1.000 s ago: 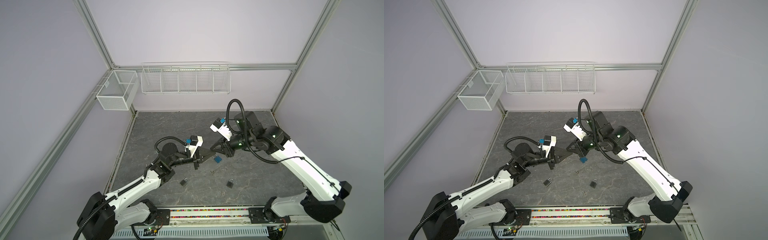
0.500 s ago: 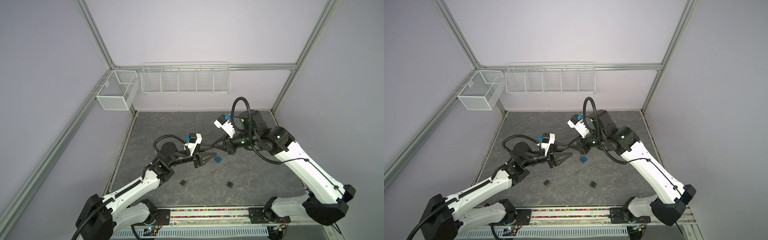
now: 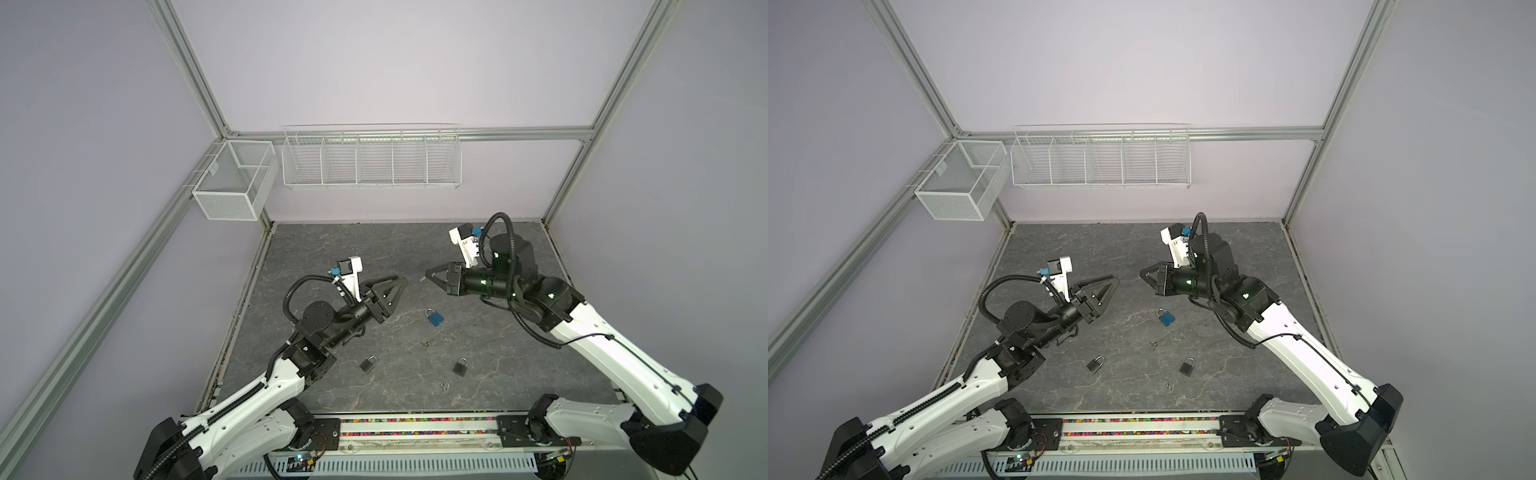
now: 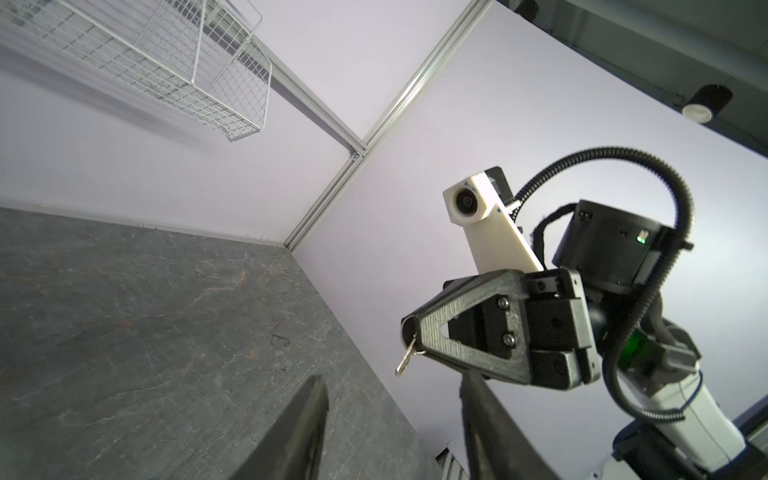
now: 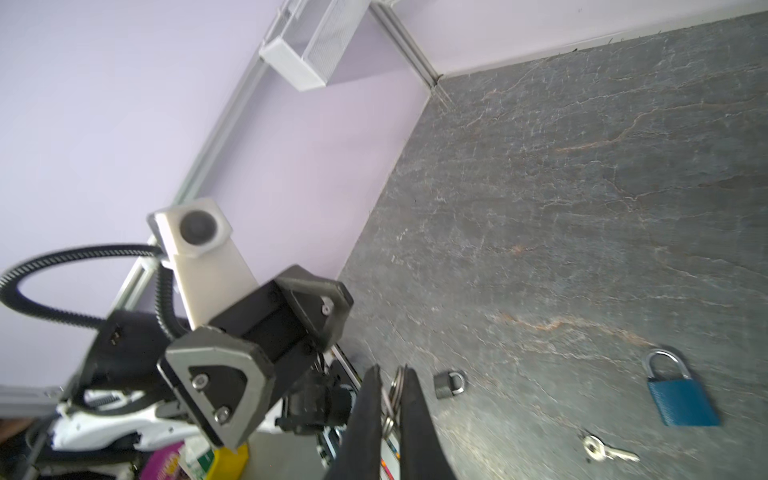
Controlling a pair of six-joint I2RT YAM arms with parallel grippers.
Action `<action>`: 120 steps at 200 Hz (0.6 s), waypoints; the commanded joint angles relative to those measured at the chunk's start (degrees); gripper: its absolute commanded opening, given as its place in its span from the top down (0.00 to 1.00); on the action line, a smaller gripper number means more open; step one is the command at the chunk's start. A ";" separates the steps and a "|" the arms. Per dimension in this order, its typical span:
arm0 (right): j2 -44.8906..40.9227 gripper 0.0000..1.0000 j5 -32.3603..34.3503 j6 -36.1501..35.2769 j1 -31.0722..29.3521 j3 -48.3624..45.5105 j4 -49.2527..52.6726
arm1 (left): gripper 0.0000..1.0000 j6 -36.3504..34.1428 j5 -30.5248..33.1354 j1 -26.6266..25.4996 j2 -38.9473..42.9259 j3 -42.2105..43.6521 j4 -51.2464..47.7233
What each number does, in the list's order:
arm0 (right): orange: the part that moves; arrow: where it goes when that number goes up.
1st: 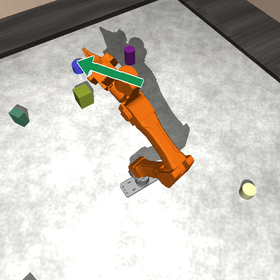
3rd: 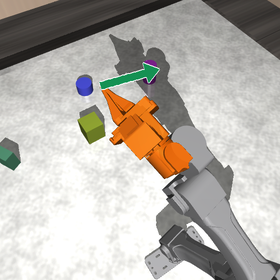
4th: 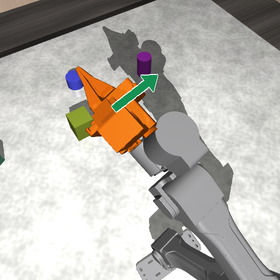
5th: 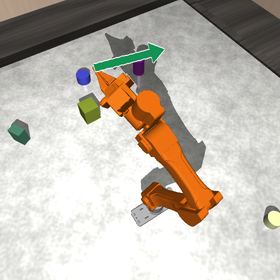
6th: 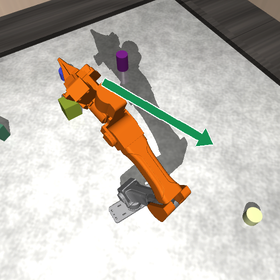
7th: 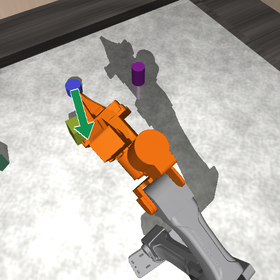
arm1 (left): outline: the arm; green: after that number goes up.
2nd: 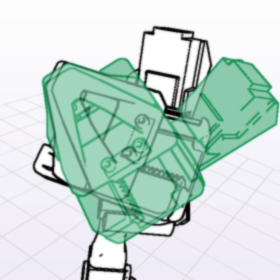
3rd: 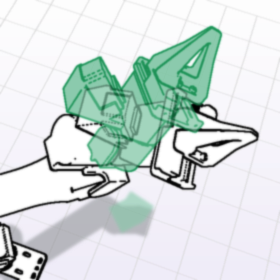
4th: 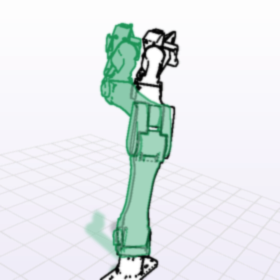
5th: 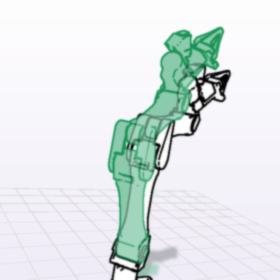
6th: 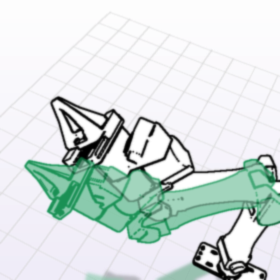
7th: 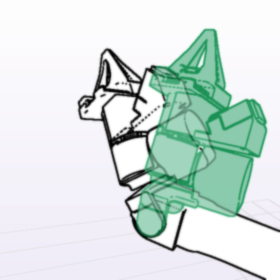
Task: Unlock with the key
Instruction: 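Pull the grippers apart, the right gripper keeping the key ring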
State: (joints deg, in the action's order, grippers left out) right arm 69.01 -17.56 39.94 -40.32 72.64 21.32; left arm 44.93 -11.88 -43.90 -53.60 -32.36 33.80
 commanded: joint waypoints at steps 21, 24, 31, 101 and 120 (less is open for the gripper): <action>-1.64 0.93 4.79 12.59 -2.40 -4.75 -13.93 | 0.53 12.74 4.33 -0.69 -2.74 -2.22 7.42; -1.75 0.93 5.07 12.88 -2.63 -4.99 -14.32 | 0.53 13.05 4.25 -0.74 -2.82 -2.31 7.89; -1.97 0.93 5.64 13.66 -3.09 -5.90 -15.83 | 0.53 13.60 4.34 -0.92 -2.95 -2.59 8.05; -1.46 0.93 9.36 16.90 -7.08 -8.83 -24.27 | 0.61 20.19 10.83 -3.18 -3.03 -1.39 9.53; -1.09 0.93 9.86 17.06 -7.69 -8.58 -24.19 | 0.62 20.55 10.97 -3.24 -3.65 -1.48 10.88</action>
State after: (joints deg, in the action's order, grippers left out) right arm 68.27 -9.65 54.50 -46.98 64.97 0.75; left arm 62.57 -3.18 -46.89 -56.60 -33.34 41.34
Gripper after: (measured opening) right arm 0.090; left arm 0.386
